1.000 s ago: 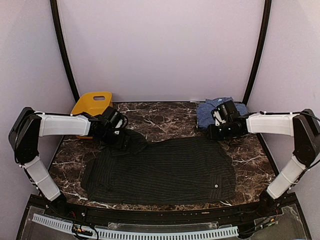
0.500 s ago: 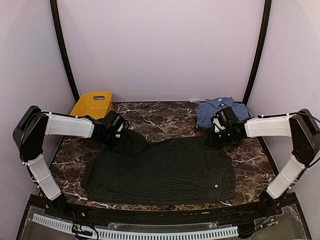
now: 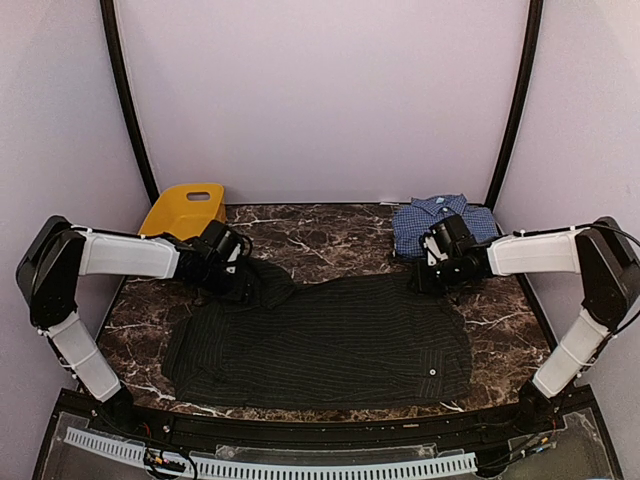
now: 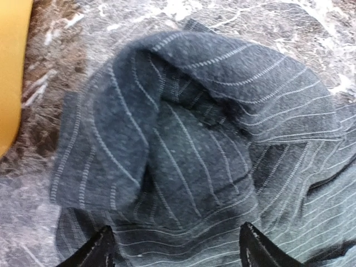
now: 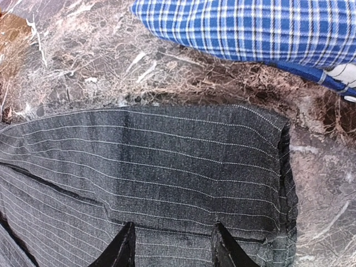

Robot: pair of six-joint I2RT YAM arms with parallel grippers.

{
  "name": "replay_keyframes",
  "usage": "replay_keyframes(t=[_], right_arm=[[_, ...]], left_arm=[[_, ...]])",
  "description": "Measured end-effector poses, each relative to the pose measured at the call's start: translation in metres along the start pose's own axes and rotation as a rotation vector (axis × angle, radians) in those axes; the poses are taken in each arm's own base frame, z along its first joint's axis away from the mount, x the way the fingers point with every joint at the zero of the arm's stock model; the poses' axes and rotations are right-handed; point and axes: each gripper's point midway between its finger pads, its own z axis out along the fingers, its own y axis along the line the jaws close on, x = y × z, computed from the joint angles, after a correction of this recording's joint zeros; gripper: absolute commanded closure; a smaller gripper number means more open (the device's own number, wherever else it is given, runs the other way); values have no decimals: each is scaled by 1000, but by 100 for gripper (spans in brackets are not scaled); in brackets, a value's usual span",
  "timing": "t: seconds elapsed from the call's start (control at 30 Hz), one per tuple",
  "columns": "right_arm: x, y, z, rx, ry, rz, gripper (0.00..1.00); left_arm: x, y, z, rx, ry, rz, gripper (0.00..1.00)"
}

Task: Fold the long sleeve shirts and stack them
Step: Pick up the sleeve from the center of the board.

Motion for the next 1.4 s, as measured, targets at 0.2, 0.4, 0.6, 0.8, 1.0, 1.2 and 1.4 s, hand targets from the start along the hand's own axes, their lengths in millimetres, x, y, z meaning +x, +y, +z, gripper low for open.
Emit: replay_keyframes(t=[0.2, 0.4, 0.6, 0.8, 1.0, 1.2, 1.4], right_arm=[[4, 1, 5, -6, 16, -2, 57], [5, 4, 6, -18, 18, -5, 57], [9, 3, 10, -19, 27, -4, 57], [15, 3, 15, -18, 50, -5, 57], [19, 4, 18, -25, 60, -7, 57], [20, 4, 21, -26, 64, -7, 57], [20, 4, 21, -25, 65, -8, 58]], left_arm=[[0, -11, 1, 65, -2, -20, 11], [1, -14, 11, 68, 14, -22, 10], [8, -12, 23, 43, 39, -14, 22], [6, -14, 24, 14, 33, -1, 53], [8, -13, 24, 4, 40, 2, 73], [5, -14, 18, 9, 38, 4, 97], [-14, -19, -5, 33, 5, 10, 100]])
